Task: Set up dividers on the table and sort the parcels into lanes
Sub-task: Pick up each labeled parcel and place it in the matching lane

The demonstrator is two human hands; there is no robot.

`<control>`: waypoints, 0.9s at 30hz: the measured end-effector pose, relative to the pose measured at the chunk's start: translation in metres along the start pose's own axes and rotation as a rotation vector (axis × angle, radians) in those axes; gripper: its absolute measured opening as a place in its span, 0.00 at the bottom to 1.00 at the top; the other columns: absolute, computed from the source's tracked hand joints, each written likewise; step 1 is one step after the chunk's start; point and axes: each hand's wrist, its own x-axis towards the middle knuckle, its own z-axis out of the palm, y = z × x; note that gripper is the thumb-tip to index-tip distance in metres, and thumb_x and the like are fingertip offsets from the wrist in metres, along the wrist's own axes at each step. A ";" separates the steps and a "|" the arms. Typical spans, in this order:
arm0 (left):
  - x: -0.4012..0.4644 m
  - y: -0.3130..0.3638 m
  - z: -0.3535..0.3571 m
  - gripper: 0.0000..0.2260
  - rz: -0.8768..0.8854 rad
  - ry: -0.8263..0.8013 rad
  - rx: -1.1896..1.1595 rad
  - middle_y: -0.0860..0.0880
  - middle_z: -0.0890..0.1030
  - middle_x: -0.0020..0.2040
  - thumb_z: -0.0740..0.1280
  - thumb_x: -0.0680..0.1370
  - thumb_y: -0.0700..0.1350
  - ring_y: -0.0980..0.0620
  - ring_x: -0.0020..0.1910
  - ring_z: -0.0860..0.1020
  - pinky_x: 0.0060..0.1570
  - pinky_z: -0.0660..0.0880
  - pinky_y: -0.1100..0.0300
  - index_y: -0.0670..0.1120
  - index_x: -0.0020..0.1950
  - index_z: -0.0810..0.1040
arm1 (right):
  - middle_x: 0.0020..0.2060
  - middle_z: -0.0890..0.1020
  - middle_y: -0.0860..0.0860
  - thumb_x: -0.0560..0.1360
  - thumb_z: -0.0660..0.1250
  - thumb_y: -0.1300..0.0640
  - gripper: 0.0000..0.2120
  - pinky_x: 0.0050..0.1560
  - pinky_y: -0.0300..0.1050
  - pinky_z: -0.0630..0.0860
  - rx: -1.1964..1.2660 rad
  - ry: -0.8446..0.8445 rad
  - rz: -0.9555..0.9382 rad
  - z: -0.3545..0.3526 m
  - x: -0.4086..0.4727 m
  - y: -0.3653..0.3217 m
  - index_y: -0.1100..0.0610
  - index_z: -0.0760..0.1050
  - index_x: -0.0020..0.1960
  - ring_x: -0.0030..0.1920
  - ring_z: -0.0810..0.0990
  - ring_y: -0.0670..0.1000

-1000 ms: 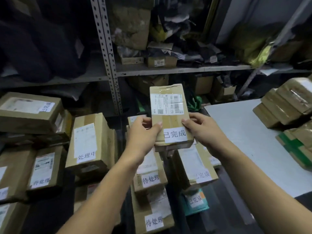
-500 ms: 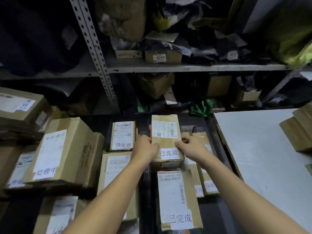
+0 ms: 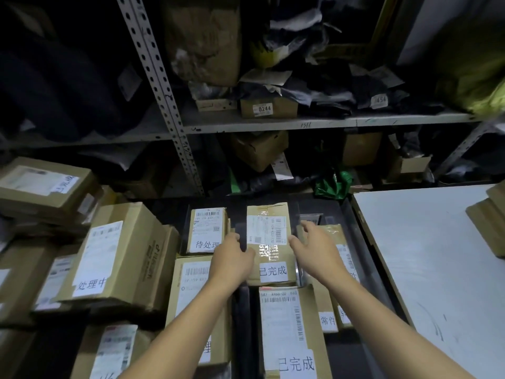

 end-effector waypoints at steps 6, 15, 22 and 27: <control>-0.020 -0.007 -0.053 0.12 0.175 0.157 -0.125 0.55 0.79 0.55 0.67 0.78 0.51 0.58 0.51 0.78 0.48 0.72 0.61 0.55 0.61 0.73 | 0.66 0.76 0.44 0.79 0.64 0.46 0.24 0.54 0.38 0.69 0.069 0.070 -0.253 0.005 -0.035 -0.068 0.49 0.68 0.73 0.56 0.76 0.42; -0.054 -0.083 -0.178 0.08 0.288 0.327 -0.247 0.64 0.78 0.45 0.68 0.76 0.54 0.69 0.43 0.76 0.40 0.71 0.70 0.63 0.53 0.73 | 0.60 0.79 0.42 0.79 0.65 0.47 0.22 0.57 0.40 0.74 0.127 0.033 -0.459 0.067 -0.105 -0.206 0.47 0.70 0.72 0.54 0.78 0.41; -0.065 -0.217 -0.312 0.09 0.278 0.402 -0.340 0.61 0.81 0.44 0.71 0.75 0.50 0.69 0.43 0.78 0.39 0.71 0.74 0.63 0.48 0.74 | 0.55 0.79 0.38 0.78 0.66 0.46 0.20 0.50 0.29 0.73 0.168 -0.044 -0.540 0.190 -0.160 -0.330 0.45 0.71 0.70 0.50 0.78 0.35; -0.060 -0.296 -0.390 0.08 0.223 0.462 -0.341 0.61 0.81 0.44 0.71 0.76 0.49 0.68 0.42 0.78 0.42 0.72 0.73 0.60 0.50 0.75 | 0.55 0.81 0.39 0.78 0.67 0.48 0.19 0.57 0.32 0.74 0.219 -0.136 -0.537 0.270 -0.182 -0.401 0.46 0.72 0.69 0.54 0.78 0.35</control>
